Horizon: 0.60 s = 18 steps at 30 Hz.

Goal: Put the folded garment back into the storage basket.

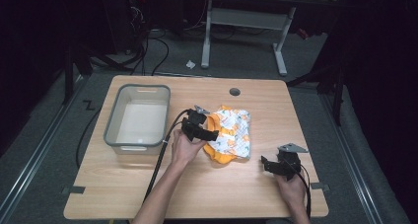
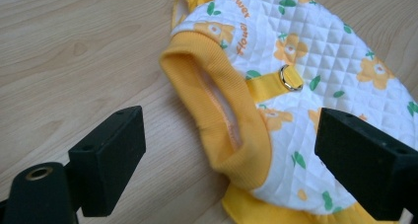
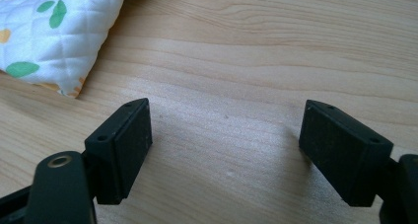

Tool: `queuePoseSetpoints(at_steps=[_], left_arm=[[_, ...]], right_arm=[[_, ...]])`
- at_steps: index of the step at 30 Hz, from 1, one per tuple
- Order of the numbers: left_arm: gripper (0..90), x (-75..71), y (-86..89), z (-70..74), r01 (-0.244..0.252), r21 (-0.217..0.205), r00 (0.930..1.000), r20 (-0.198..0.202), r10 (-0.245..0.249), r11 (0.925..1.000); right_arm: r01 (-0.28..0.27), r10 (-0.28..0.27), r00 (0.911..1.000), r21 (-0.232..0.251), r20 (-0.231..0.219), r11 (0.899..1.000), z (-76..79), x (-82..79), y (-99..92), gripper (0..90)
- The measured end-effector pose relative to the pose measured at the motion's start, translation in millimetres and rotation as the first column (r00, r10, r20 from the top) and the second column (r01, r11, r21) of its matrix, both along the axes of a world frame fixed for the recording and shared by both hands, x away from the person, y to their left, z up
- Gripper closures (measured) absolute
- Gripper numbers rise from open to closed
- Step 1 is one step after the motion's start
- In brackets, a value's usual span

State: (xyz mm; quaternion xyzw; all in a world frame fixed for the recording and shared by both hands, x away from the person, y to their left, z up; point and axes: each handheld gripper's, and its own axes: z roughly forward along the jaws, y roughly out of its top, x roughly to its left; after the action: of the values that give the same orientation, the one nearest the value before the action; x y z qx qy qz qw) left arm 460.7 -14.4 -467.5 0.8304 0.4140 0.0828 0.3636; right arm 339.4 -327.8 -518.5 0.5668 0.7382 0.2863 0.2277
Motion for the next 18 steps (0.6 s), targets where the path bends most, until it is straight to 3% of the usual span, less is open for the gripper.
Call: queuePoseSetpoints(at_steps=[6,11,18], left_arm=[[10.9,9.8,-11.0,-6.7,-0.012,0.004,0.9999,-0.01,0.012,0.9999],[10.7,17.2,-16.6,-18.4,-0.029,-0.013,0.9984,-0.049,0.028,0.9995],[10.4,21.8,-31.4,-32.5,-0.03,0.008,0.9952,-0.093,0.031,0.9995]], right_arm=[[0.0,0.0,1.0,0.0,0.0,1.0,0.0,0.0,0.1,20.5],[0.001,-0.001,1.0,-0.001,0.001,1.0,0.0,0.0,0.0,20.5],[0.001,-0.001,1.0,0.0,0.0,1.0,0.0,0.0,0.1,20.5]])
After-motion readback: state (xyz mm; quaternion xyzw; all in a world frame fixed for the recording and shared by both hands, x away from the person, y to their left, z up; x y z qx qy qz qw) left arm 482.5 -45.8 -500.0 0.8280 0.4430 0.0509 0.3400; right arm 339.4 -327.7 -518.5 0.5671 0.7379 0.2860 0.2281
